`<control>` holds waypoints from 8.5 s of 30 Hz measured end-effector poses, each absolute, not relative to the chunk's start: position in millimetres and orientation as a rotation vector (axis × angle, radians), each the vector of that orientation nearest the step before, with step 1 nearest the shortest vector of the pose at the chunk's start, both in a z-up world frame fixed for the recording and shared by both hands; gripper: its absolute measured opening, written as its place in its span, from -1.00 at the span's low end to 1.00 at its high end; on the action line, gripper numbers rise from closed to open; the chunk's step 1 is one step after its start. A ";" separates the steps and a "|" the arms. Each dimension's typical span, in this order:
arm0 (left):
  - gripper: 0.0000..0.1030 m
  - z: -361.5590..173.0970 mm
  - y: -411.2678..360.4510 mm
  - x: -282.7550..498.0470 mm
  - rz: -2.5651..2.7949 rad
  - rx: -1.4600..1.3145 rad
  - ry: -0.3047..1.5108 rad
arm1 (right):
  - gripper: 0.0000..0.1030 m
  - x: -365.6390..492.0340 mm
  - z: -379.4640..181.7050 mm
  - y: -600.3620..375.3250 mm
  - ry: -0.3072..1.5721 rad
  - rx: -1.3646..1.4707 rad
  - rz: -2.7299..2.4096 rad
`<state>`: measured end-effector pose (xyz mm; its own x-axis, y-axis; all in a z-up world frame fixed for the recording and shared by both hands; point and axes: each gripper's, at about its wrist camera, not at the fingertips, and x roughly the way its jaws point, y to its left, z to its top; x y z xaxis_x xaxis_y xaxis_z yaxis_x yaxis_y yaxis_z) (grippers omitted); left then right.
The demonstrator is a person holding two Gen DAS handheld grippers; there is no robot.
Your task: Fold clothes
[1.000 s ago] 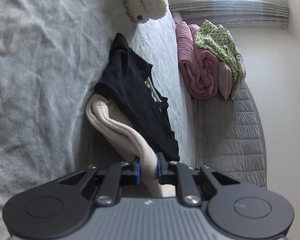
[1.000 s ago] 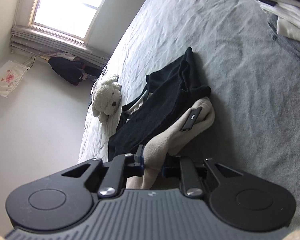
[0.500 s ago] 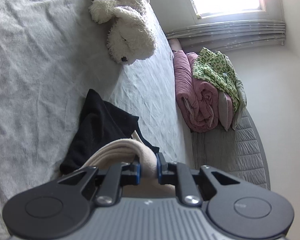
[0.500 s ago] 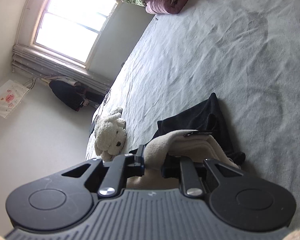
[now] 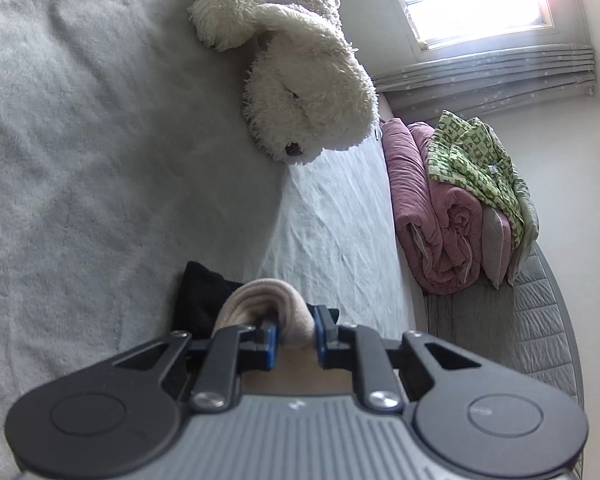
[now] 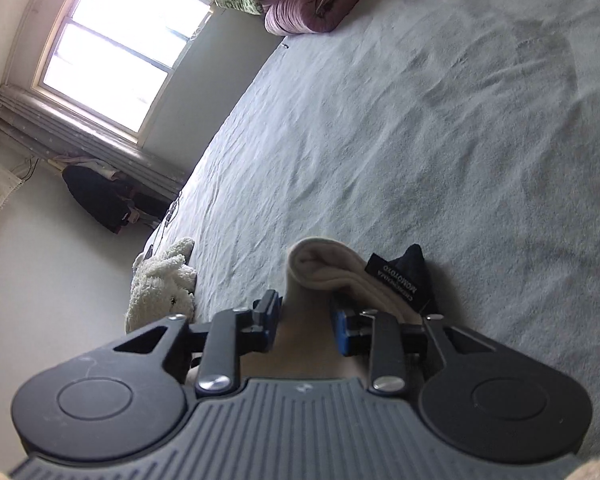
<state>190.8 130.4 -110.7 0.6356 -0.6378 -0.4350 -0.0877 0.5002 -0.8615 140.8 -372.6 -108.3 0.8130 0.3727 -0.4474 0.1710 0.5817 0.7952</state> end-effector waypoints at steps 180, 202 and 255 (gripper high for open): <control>0.28 -93.9 11.0 -1.5 -0.332 -0.026 0.520 | 0.04 -0.6 -104.9 -204.5 0.489 -0.053 0.178; 0.27 -94.0 47.4 6.9 -0.323 -0.003 0.563 | 0.15 5.7 -107.1 -246.1 0.496 -0.072 0.107; -0.61 -68.5 148.5 20.7 -0.393 -0.820 0.983 | -0.81 11.0 -59.4 -180.4 0.784 0.176 0.311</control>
<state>20.7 148.5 -68.5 0.5182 -0.6322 -0.5760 -0.0604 0.6447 -0.7620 11.0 -180.4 -59.4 0.6662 0.3385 -0.6645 -0.2089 0.9401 0.2695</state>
